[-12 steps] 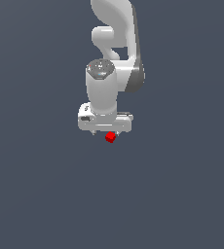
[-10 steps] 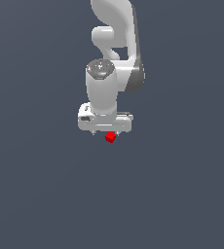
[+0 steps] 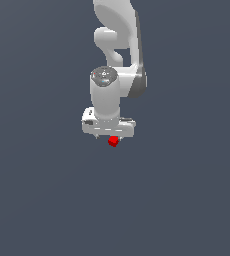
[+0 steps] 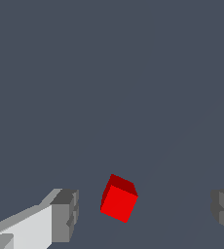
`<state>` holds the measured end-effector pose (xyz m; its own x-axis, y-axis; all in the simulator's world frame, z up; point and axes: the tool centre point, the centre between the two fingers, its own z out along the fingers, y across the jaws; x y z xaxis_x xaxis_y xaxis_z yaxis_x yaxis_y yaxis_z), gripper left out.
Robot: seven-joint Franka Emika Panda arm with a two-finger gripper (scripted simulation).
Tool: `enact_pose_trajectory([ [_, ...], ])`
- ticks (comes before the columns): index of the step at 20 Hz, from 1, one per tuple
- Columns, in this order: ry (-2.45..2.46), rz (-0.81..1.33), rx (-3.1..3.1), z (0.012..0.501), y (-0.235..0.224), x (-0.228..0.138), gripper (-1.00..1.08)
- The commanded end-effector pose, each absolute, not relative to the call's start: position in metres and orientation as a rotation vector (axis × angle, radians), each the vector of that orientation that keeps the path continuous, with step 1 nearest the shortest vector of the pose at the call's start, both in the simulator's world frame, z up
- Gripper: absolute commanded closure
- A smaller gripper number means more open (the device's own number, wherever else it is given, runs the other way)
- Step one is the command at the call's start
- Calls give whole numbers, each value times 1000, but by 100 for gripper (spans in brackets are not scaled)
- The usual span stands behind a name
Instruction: Pick up the red cube and move it to a goal position.
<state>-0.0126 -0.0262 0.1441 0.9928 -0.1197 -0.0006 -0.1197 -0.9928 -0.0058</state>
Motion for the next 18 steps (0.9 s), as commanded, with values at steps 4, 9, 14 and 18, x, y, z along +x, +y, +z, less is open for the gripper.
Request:
enact_pose_trajectory([
  [4, 338, 1, -3120, 115, -25, -29, -92],
  [9, 527, 0, -3096, 79, -21, -48, -92],
  [14, 680, 0, -3068, 49, -16, -63, -92],
  [18, 762, -1, -3049, 32, -12, -70, -92],
])
